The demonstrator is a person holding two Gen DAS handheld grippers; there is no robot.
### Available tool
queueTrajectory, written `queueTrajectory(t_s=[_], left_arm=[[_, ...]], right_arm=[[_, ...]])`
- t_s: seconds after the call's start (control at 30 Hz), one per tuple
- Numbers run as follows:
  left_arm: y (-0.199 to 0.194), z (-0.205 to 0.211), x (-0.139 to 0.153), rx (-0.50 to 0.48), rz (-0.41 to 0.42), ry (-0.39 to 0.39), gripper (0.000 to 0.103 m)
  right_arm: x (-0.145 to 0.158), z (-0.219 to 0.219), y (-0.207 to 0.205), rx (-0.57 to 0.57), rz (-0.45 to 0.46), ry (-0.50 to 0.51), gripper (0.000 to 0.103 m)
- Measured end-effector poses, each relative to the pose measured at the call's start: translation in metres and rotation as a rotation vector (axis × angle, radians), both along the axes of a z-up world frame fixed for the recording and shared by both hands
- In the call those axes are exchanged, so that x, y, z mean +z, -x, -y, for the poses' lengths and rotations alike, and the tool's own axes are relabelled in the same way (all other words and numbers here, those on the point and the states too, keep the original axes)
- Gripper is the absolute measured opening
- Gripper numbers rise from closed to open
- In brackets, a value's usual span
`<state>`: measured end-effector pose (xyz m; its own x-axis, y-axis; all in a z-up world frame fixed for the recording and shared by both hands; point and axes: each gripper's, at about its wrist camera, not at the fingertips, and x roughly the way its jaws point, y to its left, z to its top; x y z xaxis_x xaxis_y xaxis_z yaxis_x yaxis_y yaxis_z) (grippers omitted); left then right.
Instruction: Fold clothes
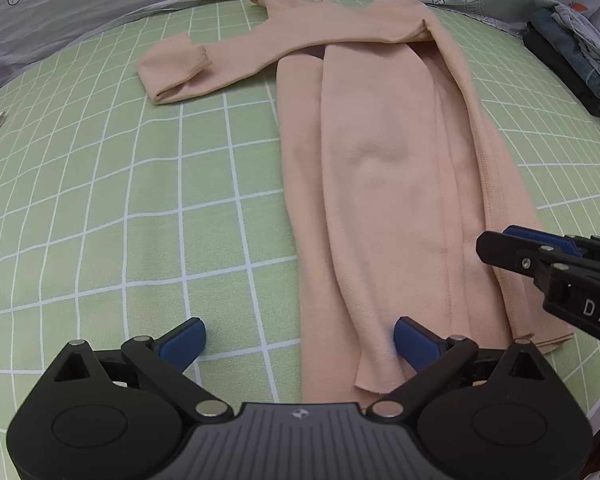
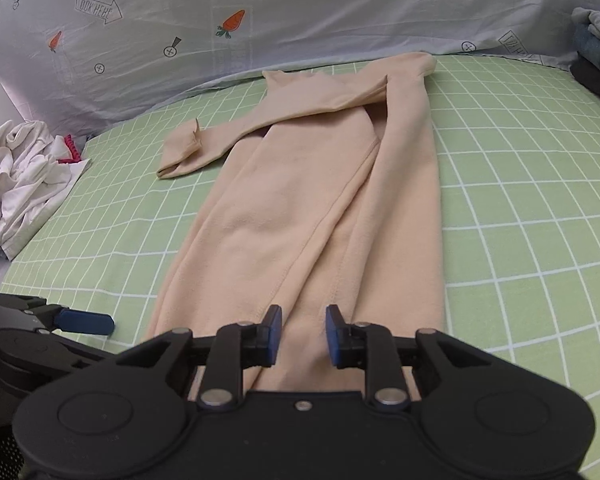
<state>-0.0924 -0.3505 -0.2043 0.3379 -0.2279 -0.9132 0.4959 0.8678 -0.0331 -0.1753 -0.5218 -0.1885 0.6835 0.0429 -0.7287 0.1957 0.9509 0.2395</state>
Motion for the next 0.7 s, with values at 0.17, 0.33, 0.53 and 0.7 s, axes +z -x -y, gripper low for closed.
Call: queueTrajectory(t_s=[0.17, 0.33, 0.53, 0.7], left_arm=[[0.001, 0.004, -0.001, 0.004, 0.001, -0.003, 0.103], [-0.002, 0.015, -0.004, 0.006, 0.003, -0.004, 0.103], [-0.006, 0.011, -0.003, 0.018, -0.014, -0.005, 0.103], [-0.029, -0.009, 0.010, 0.135, -0.031, 0.058, 0.097]], right_arm=[[0.005, 0.021, 0.010, -0.107, 0.041, -0.002, 0.016], [-0.016, 0.025, 0.007, -0.118, -0.055, 0.000, 0.008], [-0.012, 0.002, -0.006, 0.030, -0.058, 0.084, 0.019], [0.005, 0.010, -0.019, 0.034, 0.006, 0.139, 0.044]])
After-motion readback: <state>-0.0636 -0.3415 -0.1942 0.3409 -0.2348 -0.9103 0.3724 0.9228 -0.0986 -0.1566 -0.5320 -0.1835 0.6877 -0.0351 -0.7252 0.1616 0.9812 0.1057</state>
